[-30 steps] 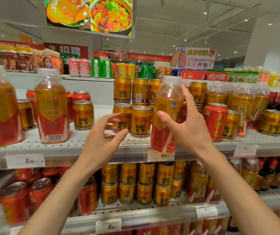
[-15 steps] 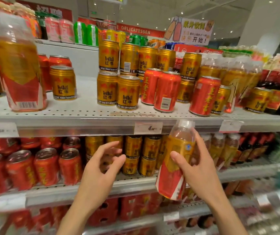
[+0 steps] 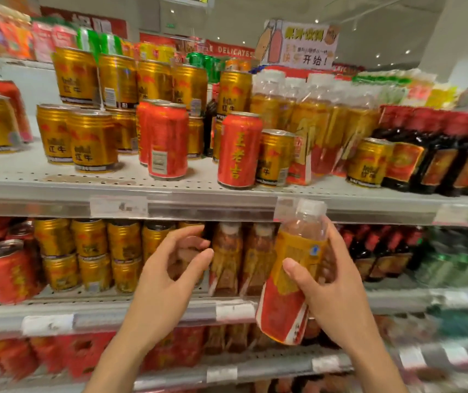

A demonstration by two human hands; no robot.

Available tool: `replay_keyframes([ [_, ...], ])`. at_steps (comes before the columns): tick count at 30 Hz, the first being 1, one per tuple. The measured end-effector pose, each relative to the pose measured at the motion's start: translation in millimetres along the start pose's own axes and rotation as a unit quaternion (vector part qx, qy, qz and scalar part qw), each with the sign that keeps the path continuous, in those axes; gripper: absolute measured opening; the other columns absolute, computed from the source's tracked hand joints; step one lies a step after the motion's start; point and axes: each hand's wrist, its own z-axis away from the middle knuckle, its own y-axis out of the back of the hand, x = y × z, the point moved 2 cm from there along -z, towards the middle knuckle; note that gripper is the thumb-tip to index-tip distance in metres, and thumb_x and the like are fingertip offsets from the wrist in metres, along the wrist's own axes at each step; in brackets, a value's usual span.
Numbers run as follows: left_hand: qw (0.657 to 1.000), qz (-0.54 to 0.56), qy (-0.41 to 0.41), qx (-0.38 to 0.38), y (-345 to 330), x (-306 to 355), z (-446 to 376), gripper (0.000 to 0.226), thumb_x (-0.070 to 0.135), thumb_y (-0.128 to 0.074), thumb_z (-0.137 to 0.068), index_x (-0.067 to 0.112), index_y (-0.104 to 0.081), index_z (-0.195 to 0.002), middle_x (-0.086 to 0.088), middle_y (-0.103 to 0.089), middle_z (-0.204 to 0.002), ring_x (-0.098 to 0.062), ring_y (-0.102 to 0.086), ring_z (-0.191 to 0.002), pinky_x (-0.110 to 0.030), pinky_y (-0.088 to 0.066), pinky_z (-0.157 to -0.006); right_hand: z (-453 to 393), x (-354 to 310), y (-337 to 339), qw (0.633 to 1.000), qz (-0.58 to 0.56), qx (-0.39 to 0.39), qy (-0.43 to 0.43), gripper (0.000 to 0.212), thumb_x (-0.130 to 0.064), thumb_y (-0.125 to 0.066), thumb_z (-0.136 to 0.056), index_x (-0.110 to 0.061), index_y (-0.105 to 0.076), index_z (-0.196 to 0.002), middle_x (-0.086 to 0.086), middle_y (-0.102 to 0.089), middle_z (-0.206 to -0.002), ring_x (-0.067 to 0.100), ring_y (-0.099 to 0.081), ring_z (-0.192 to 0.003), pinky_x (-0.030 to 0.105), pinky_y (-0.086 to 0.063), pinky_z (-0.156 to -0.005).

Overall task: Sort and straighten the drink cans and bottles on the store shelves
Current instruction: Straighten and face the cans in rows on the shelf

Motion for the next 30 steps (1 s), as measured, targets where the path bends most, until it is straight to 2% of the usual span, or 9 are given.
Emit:
replay_keyframes([
  [3, 1.000, 0.009, -0.014, 0.010, -36.0, 17.1, -5.0, 0.035, 0.031, -0.068, -0.084, 0.031, -0.065, -0.119, 0.005, -0.074, -0.103, -0.013, -0.070, -0.097, -0.023, -0.056, -0.087, -11.3, 9.9, 37.3, 1.000, 0.011, -0.003, 0.025, 0.094, -0.069, -0.072, -0.068, -0.061, -0.025, -0.149, -0.047, -0.055, -0.123, -0.016, -0.056, -0.116, 0.030, -0.049, -0.100],
  [8, 0.998, -0.029, -0.057, 0.029, -74.4, 53.7, -19.0, 0.031, 0.034, -0.068, -0.089, 0.039, -0.064, -0.119, 0.013, -0.072, -0.107, -0.008, -0.069, -0.099, -0.027, -0.054, -0.086, -34.1, 4.5, 85.2, 0.997, 0.035, 0.002, 0.073, 0.096, -0.060, -0.070, -0.072, -0.052, -0.022, -0.154, -0.059, -0.050, -0.110, -0.030, -0.050, -0.106, 0.004, -0.046, -0.080],
  [10, 0.993, -0.059, -0.088, 0.051, -85.9, 69.8, -26.0, 0.027, 0.034, -0.068, -0.091, 0.042, -0.063, -0.117, 0.018, -0.070, -0.105, -0.004, -0.067, -0.099, -0.025, -0.052, -0.083, -47.0, -3.6, 99.0, 0.994, 0.042, 0.006, 0.100, 0.094, -0.059, -0.070, -0.075, -0.052, -0.022, -0.154, -0.053, -0.054, -0.116, -0.026, -0.052, -0.110, 0.004, -0.046, -0.085],
  [13, 0.980, -0.108, -0.150, 0.070, -104.6, 94.3, -43.5, 0.025, 0.031, -0.068, -0.093, 0.033, -0.063, -0.117, 0.015, -0.067, -0.105, -0.003, -0.064, -0.099, -0.016, -0.051, -0.079, -73.1, -23.1, 114.6, 0.989, 0.059, 0.024, 0.137, 0.091, -0.059, -0.071, -0.080, -0.054, -0.019, -0.154, -0.040, -0.055, -0.122, -0.025, -0.051, -0.111, 0.006, -0.047, -0.088],
  [16, 0.943, -0.216, -0.237, 0.092, -121.1, 113.4, -70.3, 0.029, 0.027, -0.071, -0.092, 0.022, -0.063, -0.119, 0.006, -0.061, -0.110, -0.007, -0.059, -0.101, -0.019, -0.050, -0.084, -106.4, -47.1, 125.3, 0.977, 0.104, 0.054, 0.178, 0.093, -0.059, -0.069, -0.085, -0.047, -0.012, -0.158, -0.035, -0.051, -0.128, -0.031, -0.047, -0.102, 0.007, -0.041, -0.092],
  [21, 0.841, -0.428, -0.311, 0.112, -125.9, 120.5, -116.4, 0.042, 0.033, -0.071, -0.088, 0.014, -0.062, -0.124, -0.008, -0.059, -0.121, -0.025, -0.053, -0.115, -0.036, -0.044, -0.095, -156.9, -55.9, 121.2, 0.965, 0.168, 0.038, 0.197, 0.098, -0.060, -0.067, -0.088, -0.038, -0.005, -0.160, -0.007, -0.054, -0.147, 0.014, -0.057, -0.125, 0.038, -0.045, -0.107],
  [25, 0.744, -0.581, -0.319, 0.085, -130.4, 110.4, -131.4, 0.043, 0.039, -0.064, -0.089, 0.014, -0.064, -0.124, -0.006, -0.066, -0.115, -0.028, -0.059, -0.106, -0.042, -0.042, -0.092, -174.5, -49.6, 114.3, 0.966, 0.201, -0.001, 0.165, 0.103, -0.060, -0.065, -0.089, -0.031, 0.001, -0.162, -0.001, -0.043, -0.157, 0.016, -0.048, -0.133, 0.036, -0.037, -0.112],
  [27, 0.738, -0.587, -0.324, 0.078, -130.9, 103.7, -132.5, 0.044, 0.034, -0.066, -0.087, 0.011, -0.063, -0.125, -0.007, -0.065, -0.111, -0.029, -0.058, -0.101, -0.041, -0.044, -0.086, -177.4, -48.2, 114.3, 0.962, 0.216, 0.004, 0.168, 0.106, -0.060, -0.068, -0.087, -0.027, -0.001, -0.163, 0.000, -0.031, -0.163, 0.019, -0.037, -0.146, 0.042, -0.035, -0.118],
  [30, 0.752, -0.567, -0.326, 0.085, -130.2, 100.5, -134.1, 0.045, 0.027, -0.070, -0.084, 0.009, -0.063, -0.124, -0.007, -0.064, -0.107, -0.029, -0.057, -0.097, -0.040, -0.048, -0.077, -178.2, -43.9, 111.9, 0.963, 0.208, 0.017, 0.169, 0.107, -0.056, -0.073, -0.085, -0.026, -0.006, -0.163, 0.000, -0.026, -0.166, 0.018, -0.029, -0.150, 0.042, -0.031, -0.119],
])
